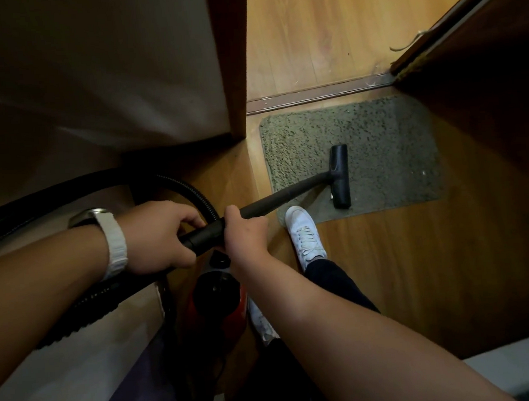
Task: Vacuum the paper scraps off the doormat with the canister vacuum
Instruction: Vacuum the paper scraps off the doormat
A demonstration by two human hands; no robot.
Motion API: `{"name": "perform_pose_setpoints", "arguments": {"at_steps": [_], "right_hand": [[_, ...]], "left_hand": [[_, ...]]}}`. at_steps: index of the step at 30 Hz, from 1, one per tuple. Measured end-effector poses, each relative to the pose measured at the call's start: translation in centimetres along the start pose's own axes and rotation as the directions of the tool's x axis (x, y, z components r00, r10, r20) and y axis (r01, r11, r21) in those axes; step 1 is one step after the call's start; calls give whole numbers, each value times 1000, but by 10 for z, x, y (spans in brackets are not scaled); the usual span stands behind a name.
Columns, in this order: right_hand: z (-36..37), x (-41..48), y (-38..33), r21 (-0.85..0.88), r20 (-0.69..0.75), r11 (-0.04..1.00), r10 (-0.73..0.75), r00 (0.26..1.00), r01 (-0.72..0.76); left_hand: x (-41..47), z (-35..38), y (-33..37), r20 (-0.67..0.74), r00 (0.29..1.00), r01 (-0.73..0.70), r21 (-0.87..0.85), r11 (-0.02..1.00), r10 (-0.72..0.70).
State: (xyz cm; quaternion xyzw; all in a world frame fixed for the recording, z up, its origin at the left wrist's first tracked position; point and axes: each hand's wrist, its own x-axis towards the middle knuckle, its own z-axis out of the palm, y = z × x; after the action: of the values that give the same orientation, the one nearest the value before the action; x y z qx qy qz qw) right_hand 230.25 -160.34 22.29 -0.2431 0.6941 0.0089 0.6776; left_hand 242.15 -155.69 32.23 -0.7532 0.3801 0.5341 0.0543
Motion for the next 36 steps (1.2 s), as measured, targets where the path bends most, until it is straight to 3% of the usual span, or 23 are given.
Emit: {"name": "perform_pose_setpoints", "arguments": {"at_steps": [13,23,36], "right_hand": [[12,-5,16,-102,51,995,-12,999,17],[21,-13,23,-48,83,999,1,997,3],[7,-7,4,-71,-15,997,-24,1000,23]], "left_hand": [[-24,-6,-19,33,999,30,-13,999,-30],[-33,-9,-29,22,999,47,2,999,-48],[-9,0,-9,11,1000,16,-49,999,-15]]}}
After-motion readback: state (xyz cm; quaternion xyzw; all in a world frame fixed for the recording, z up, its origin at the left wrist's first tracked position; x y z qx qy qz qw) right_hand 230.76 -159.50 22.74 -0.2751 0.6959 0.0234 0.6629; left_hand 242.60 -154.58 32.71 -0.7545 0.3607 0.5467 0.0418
